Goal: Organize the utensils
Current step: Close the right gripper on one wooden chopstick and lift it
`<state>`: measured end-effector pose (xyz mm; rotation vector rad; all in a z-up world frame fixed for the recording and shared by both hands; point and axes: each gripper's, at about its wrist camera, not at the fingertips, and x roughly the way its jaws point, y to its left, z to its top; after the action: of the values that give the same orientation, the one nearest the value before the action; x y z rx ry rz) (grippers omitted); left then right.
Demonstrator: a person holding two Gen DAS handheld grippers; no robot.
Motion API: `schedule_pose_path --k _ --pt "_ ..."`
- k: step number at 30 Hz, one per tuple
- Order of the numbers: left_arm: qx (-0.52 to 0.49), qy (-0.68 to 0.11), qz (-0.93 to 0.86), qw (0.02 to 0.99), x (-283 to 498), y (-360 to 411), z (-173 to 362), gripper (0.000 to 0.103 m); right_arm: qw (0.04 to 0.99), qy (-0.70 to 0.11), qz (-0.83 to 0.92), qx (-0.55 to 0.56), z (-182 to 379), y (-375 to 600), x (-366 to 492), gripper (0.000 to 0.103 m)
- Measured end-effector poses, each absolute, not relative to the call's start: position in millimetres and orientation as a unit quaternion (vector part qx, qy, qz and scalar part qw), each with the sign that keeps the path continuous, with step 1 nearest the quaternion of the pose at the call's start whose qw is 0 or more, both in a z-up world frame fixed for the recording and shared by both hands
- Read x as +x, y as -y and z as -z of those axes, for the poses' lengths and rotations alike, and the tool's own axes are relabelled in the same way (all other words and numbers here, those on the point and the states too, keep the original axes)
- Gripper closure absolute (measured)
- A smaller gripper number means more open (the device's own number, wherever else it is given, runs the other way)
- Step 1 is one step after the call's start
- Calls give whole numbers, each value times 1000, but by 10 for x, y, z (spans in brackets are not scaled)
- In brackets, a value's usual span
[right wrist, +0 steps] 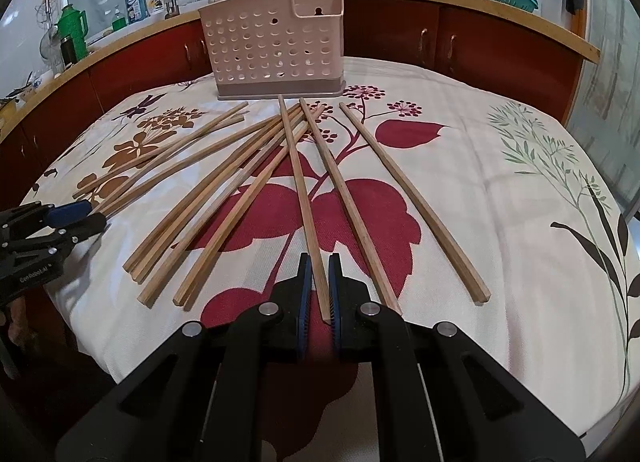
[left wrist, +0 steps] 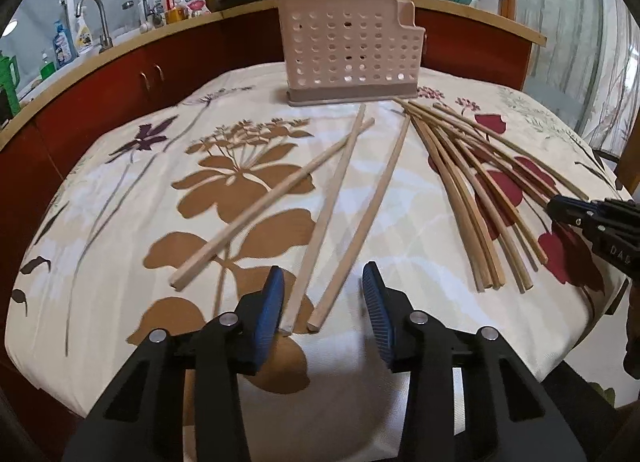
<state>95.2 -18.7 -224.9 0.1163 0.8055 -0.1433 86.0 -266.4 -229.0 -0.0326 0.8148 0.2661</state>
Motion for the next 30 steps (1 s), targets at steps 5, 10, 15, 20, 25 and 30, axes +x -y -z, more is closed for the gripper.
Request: schedule_pose_path --k 5,10,15,20,25,30 --pt "63 -381 90 918 890 240 2192 61 910 -395 -130 -12 2291 2672 860 94" --pt "66 -394 113 910 886 281 2271 69 910 -395 -130 -9 2285 2694 858 94" --pt "76 -399 112 907 906 288 2324 69 910 -394 -131 -8 2286 2692 860 94" --pt "77 -397 113 907 905 267 2323 70 910 -394 -130 -8 2286 2688 856 94" --pt "82 -393 115 908 867 295 2326 75 911 -392 -129 -12 2282 2679 838 94" --pt "88 -387 110 911 828 324 2334 90 913 -385 -130 -20 2300 2655 742 96"
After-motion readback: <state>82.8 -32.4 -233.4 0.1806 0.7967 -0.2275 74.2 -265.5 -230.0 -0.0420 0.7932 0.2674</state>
